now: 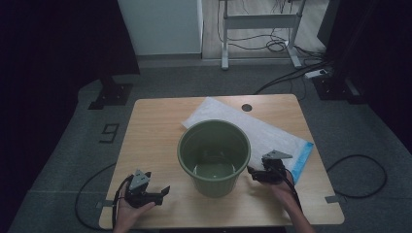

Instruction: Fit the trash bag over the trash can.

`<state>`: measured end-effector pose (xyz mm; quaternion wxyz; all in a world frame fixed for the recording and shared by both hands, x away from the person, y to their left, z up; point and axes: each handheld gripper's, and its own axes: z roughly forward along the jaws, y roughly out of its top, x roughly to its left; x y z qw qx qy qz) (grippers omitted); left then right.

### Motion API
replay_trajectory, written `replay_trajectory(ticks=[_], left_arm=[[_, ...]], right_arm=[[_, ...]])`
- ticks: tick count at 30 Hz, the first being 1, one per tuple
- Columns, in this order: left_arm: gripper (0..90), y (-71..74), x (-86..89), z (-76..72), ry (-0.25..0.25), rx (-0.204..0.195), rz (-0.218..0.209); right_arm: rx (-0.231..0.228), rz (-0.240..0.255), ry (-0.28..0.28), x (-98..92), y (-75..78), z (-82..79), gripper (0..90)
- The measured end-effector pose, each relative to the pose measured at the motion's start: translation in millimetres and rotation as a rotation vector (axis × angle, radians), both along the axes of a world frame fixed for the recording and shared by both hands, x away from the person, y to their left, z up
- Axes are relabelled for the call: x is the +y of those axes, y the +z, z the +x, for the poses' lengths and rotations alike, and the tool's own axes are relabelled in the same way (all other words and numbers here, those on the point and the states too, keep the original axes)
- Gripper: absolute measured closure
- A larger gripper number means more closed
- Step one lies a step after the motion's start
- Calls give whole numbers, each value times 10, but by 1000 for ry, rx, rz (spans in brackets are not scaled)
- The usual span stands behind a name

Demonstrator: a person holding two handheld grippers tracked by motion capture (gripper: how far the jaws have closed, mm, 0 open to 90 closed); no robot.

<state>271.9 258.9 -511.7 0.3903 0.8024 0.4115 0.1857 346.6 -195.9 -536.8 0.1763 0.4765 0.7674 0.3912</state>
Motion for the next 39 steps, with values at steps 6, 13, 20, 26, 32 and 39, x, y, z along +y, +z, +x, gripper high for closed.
replay_trajectory(ticks=[6, 13, 20, 26, 32, 39], left_arm=[[62, -30, 22, 15, 12, 9, 1], [71, -64, 58, 18, 24, 20, 7], [79, -82, 93, 7, 43, 23, 11], [85, -108, 105, 3, 56, 32, 17], [88, -130, 108, -2, 61, 38, 15], [91, -110, 120, -14, 62, 32, -1]], right_arm=[[29, -79, -51, 41, -80, 65, 311], [30, -126, -94, -62, -81, 65, 636], [19, -120, -160, -321, -95, -105, 866], [32, -107, -183, -618, -93, -332, 877], [59, -53, -237, -851, -83, -625, 877], [50, -70, -275, -1015, -90, -939, 813]])
